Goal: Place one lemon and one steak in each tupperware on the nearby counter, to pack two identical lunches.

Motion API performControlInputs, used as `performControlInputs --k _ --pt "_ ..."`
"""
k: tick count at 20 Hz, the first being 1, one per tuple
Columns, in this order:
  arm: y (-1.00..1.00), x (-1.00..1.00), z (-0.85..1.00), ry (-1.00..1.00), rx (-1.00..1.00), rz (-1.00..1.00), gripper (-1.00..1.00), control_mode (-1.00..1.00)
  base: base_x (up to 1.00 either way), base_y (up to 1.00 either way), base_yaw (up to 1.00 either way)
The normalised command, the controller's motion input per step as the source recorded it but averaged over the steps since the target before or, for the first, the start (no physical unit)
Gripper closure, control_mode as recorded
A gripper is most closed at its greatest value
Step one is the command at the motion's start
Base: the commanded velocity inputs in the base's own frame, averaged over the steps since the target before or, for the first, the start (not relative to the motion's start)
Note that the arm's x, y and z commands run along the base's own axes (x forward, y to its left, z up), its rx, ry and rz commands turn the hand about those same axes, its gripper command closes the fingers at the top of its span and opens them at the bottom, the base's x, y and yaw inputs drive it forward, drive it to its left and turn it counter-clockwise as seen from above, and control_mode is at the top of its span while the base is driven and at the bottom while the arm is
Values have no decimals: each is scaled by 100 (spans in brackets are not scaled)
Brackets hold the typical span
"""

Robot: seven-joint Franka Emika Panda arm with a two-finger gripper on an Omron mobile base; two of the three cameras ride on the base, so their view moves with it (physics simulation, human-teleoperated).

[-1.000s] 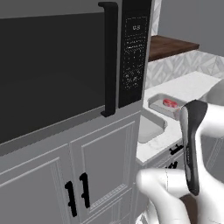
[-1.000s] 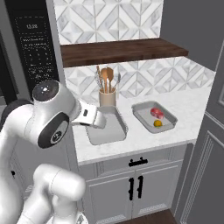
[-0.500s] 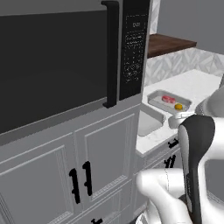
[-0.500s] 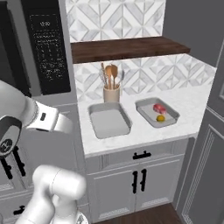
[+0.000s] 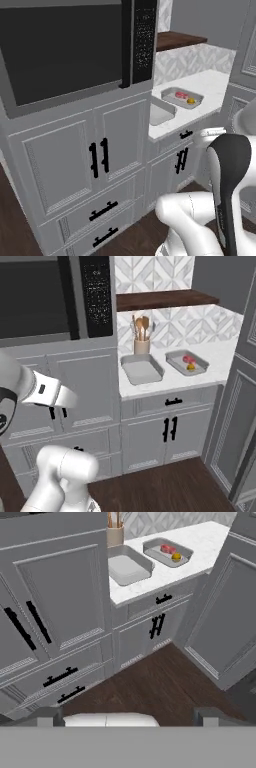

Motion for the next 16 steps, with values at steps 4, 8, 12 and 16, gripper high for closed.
performControlInputs --k 4,8,12,16 --pt "0 0 0 0 0 0 -100 100 -98 -42 -26" --pt "0 0 0 0 0 0 -100 100 -53 -85 -46" --pt "0 0 0 0 0 0 -100 100 -29 -66 -65" --pt "0 0 0 0 0 0 -100 100 -1 -15 -86"
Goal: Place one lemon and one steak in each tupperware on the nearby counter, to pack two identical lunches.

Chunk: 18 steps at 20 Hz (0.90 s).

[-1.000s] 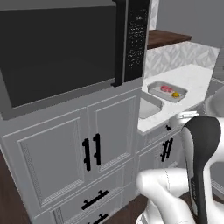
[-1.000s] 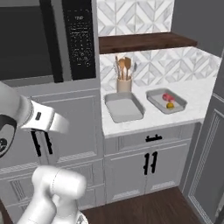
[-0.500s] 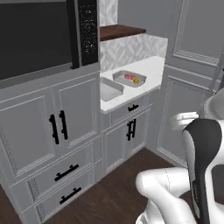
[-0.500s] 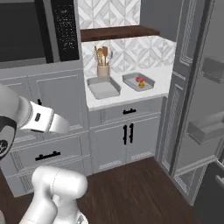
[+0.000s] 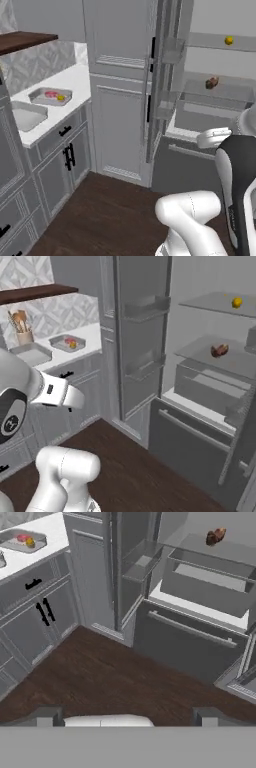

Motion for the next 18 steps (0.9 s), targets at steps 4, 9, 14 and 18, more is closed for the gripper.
performControlInputs --k 4,9,14,18 --pt "0 0 0 0 0 0 -100 100 0 -1 -94" --pt "0 0 0 0 0 0 -100 100 25 7 -55" --pt "0 0 0 0 0 0 -100 100 90 3 -8" --pt "0 0 0 0 0 0 -100 100 99 19 -17"
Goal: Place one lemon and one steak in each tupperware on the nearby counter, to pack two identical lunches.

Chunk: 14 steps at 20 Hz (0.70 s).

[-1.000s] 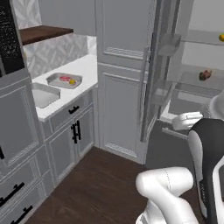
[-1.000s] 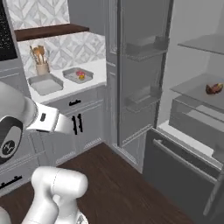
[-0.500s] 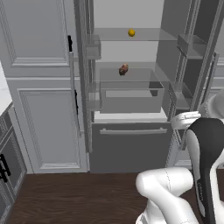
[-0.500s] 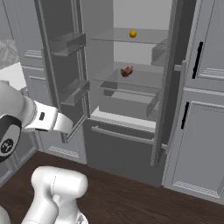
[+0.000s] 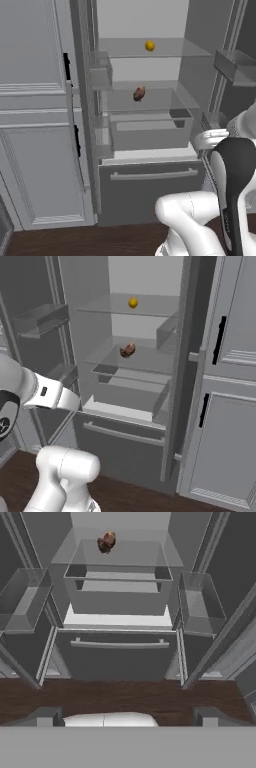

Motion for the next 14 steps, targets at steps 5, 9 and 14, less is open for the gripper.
performControlInputs --k 5,9,14 --pt "0 0 0 0 0 0 -100 100 87 14 -11" --pt "0 0 0 0 0 0 -100 100 68 0 -3" --pt "0 0 0 0 0 0 -100 100 61 25 -7"
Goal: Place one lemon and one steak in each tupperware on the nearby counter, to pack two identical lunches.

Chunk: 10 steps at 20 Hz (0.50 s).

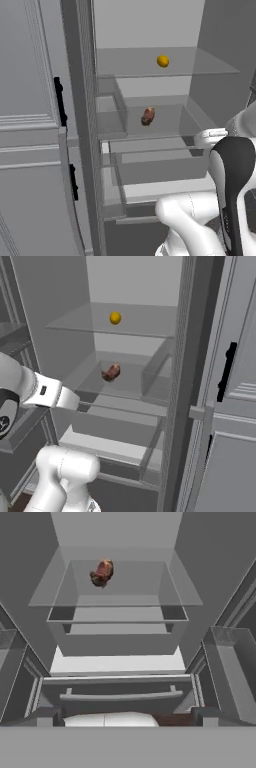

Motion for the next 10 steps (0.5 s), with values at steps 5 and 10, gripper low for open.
performControlInputs --k 5,10 --pt "0 0 0 0 0 0 -100 100 59 5 -3" --pt "21 32 -11 0 9 0 -100 -100 10 2 0"
